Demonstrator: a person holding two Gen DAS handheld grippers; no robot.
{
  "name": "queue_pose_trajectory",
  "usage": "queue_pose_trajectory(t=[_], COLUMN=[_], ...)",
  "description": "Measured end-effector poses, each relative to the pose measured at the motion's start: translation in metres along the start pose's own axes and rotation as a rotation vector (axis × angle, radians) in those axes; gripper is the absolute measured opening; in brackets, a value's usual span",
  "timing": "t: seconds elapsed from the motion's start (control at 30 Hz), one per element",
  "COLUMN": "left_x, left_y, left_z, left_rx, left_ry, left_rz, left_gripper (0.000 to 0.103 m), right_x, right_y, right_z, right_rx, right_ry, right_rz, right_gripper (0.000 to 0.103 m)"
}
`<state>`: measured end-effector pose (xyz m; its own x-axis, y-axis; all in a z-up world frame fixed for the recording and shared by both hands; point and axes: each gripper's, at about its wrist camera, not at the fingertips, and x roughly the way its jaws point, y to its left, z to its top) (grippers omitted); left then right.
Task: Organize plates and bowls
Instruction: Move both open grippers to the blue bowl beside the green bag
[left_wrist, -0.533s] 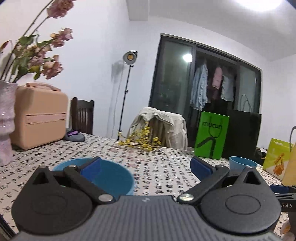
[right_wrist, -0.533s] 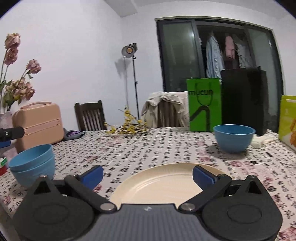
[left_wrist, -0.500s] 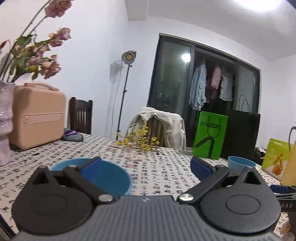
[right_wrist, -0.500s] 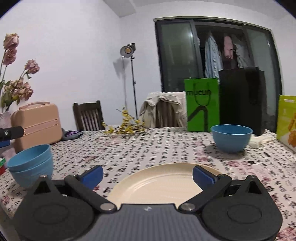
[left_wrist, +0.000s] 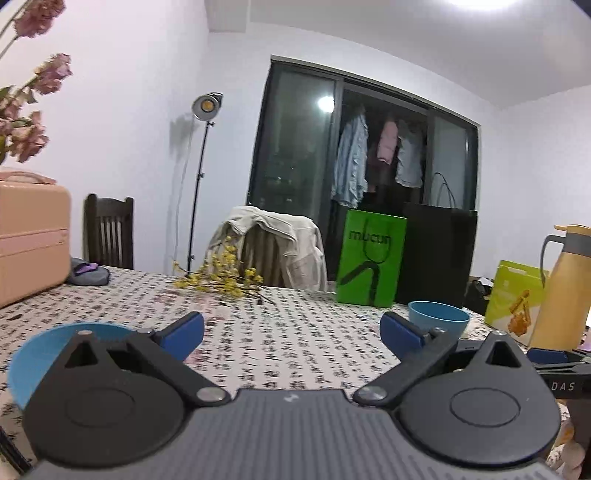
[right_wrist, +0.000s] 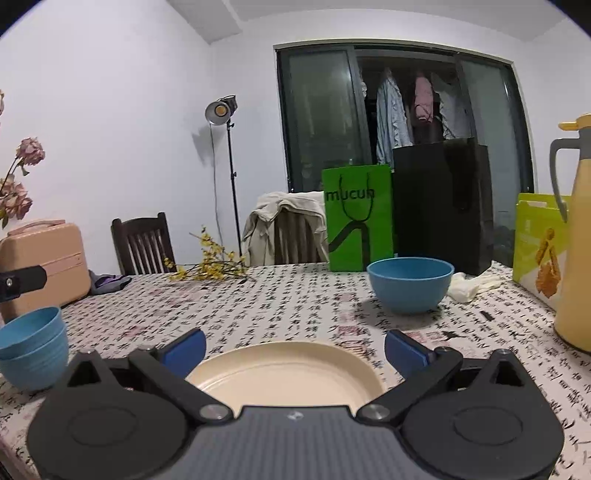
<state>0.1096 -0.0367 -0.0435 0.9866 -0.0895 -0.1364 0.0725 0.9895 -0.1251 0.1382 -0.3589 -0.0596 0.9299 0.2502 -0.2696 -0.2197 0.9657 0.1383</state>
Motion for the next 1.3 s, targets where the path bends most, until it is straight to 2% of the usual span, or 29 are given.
queue_pose_trajectory(t=[0.27, 0.5, 0.73, 0.9, 1.3], left_x=[0.019, 0.045, 0.072, 0.096, 0.143], left_y=[-0.023, -0.035, -0.046, -0.05, -0.077], left_z=[0.009, 0.017, 0.026, 0.034, 0.042], left_rx=[0.075, 0.045, 0.019, -0.025, -0.015], left_ry=[-0.003, 0.011, 0.02, 0.076, 0.162], left_rz=[-0.022, -0.049, -0.053, -0.068, -0.088], left_gripper=[0.103, 0.103, 0.103, 0.103, 0.103], right_x=[0.01, 0.031, 0.052, 0.069, 0.103], right_y=[-0.022, -0.038, -0.047, -0.057, -0.086], right_z=[0.018, 0.038, 0.058, 0.071, 0.1], right_rx=[0.007, 0.022, 0.007, 0.014, 0.06], right_ry=[-0.021, -0.009, -0.014, -0.004, 0.027], right_rz=[-0.003, 0.01, -0.024, -0.04, -0.134], right_gripper=[0.103, 0.103, 0.103, 0.103, 0.103])
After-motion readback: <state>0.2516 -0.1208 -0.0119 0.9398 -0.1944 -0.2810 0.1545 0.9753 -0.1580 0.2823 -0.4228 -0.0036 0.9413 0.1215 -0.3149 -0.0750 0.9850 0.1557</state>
